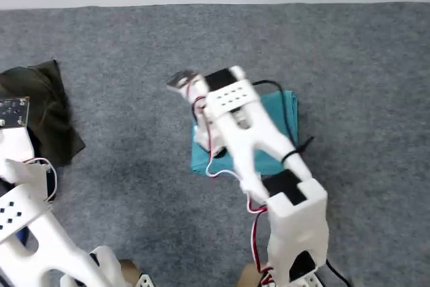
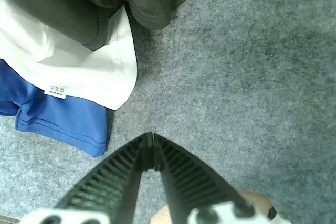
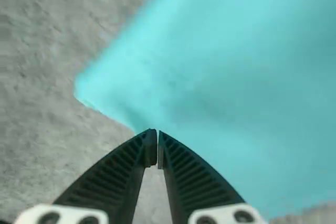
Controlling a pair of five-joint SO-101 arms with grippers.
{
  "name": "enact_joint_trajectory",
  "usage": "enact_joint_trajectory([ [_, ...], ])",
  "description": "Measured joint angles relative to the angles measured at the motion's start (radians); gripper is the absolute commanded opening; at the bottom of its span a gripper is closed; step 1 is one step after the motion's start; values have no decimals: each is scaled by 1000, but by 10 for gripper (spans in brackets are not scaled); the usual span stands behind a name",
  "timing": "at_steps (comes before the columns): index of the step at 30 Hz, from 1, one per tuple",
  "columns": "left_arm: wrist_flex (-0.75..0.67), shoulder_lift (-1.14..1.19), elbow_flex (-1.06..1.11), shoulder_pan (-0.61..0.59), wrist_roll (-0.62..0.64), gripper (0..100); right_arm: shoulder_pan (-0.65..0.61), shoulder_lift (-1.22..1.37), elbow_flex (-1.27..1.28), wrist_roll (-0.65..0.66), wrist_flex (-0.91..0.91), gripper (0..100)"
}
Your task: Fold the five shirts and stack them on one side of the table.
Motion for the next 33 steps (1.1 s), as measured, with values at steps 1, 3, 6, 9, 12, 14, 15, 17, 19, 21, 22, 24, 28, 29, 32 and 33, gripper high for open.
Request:
enact_joint_trajectory([
  [1, 0, 0, 0, 0, 0, 5, -12, 17, 0, 0, -12, 9],
  [3, 0, 0, 6, 0, 0, 5, -28, 54, 0, 0, -32, 9],
  [6, 0, 0, 41, 0, 0, 5, -49, 107, 0, 0, -37, 9],
  [9, 0, 0, 68, 0, 0, 5, -57, 129, 14, -2, -26, 9],
  [12, 2, 0, 72, 0, 0, 5, -58, 130, 17, -2, 3, 9],
  [14, 2, 0, 72, 0, 0, 5, -58, 124, 17, -2, 26, 9],
  [15, 2, 0, 72, 0, 0, 5, -58, 109, 17, -2, 34, 9],
  [17, 2, 0, 72, 0, 0, 5, -58, 48, 17, -2, 35, 9],
  [19, 2, 0, 72, 0, 0, 5, -60, -25, 17, -2, 31, 9],
  [21, 2, 0, 72, 0, 0, 5, -60, -83, 17, -2, 2, 9],
  [22, 2, 0, 72, 0, 0, 5, -57, -100, 17, -2, -17, 9],
  [24, 2, 0, 72, 0, 0, 5, -29, -114, 17, -2, -60, 9],
  [28, 2, 0, 72, 0, 0, 5, 107, -114, 17, -2, -178, 9],
  [29, 2, 0, 72, 0, 0, 5, 152, -114, 17, -2, -216, 11],
  [32, 2, 0, 72, 0, 0, 5, 288, -94, 17, 23, -338, 11],
  [33, 2, 0, 72, 0, 0, 5, 328, -77, 17, 38, -374, 11],
])
